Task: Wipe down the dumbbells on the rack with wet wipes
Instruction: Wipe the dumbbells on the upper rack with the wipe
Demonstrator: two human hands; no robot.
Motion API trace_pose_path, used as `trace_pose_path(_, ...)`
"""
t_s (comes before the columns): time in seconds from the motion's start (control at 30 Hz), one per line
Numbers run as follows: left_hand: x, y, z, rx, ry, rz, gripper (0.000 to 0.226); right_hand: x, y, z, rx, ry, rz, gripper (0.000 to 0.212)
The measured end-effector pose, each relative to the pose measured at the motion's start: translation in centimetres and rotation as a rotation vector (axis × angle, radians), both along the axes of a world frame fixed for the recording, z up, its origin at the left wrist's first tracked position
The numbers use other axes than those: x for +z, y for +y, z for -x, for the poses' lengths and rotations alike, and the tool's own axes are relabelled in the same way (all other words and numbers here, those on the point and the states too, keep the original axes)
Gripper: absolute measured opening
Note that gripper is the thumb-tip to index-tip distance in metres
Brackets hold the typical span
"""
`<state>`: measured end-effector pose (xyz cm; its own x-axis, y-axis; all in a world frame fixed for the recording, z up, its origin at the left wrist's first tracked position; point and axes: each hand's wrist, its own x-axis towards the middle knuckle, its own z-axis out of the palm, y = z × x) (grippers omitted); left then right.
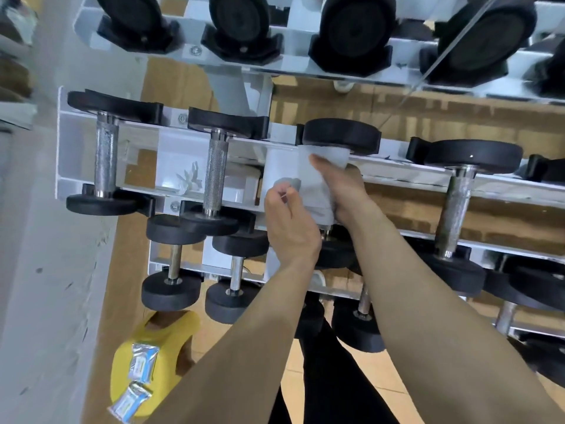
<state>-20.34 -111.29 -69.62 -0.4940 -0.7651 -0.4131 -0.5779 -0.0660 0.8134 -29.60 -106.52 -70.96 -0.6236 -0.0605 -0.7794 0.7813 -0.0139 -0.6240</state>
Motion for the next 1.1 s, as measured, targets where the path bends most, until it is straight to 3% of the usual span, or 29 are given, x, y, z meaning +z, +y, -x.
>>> trace_pose_path(0.1, 0.2, 0.2, -0.1, -0.043, -0.016, 0.027, 0.02, -0.1, 1.0, 0.2, -0.049, -0.124, 0.285, 0.041)
trace_pose_path(0.2, 0.4, 0.3, -0.1, -0.052, -0.037, 0.035, 0.022, -0.3, 1.5, -0.8, -0.024, -0.163, 0.343, 0.033)
trace_pose_path(0.37, 0.6, 0.3, 0.1, -0.088, -0.07, 0.055, 0.023, 0.7, 1.8, -2.7, 0.208, 0.027, -0.078, 0.017)
trace_pose_path(0.43, 0.6, 0.3, 0.0, -0.095, -0.076, 0.053, 0.023, 0.6, 1.6, -3.6, 0.316, 0.076, -0.28, 0.022)
trace_pose_path(0.5, 0.6, 0.3, 0.1, -0.101, -0.09, 0.051, 0.025, 0.4, 1.4, -3.9, 0.337, 0.06, -0.349, 0.032)
trace_pose_path(0.63, 0.5, 0.3, 0.1, -0.117, -0.12, 0.072, 0.029, 0.5, 0.5, -1.1, 0.093, 0.01, -0.224, 0.023)
trace_pose_path(0.73, 0.6, 0.4, 0.1, -0.119, -0.137, 0.076, 0.027, 0.5, 0.2, 0.9, -0.037, 0.022, -0.019, 0.011)
trace_pose_path(0.87, 0.7, 0.4, 0.1, -0.127, -0.134, 0.076, 0.024, 0.4, 1.1, 0.5, -0.038, -0.092, 0.309, 0.008)
trace_pose_path(1.03, 0.8, 0.4, 0.1, -0.144, -0.145, 0.074, 0.028, 0.6, 2.7, -0.5, 0.185, -0.094, 0.271, 0.007)
trace_pose_path(1.1, 0.9, 0.4, 0.2, -0.141, -0.143, 0.073, 0.029, 0.7, 2.9, -0.8, 0.277, -0.022, 0.128, 0.009)
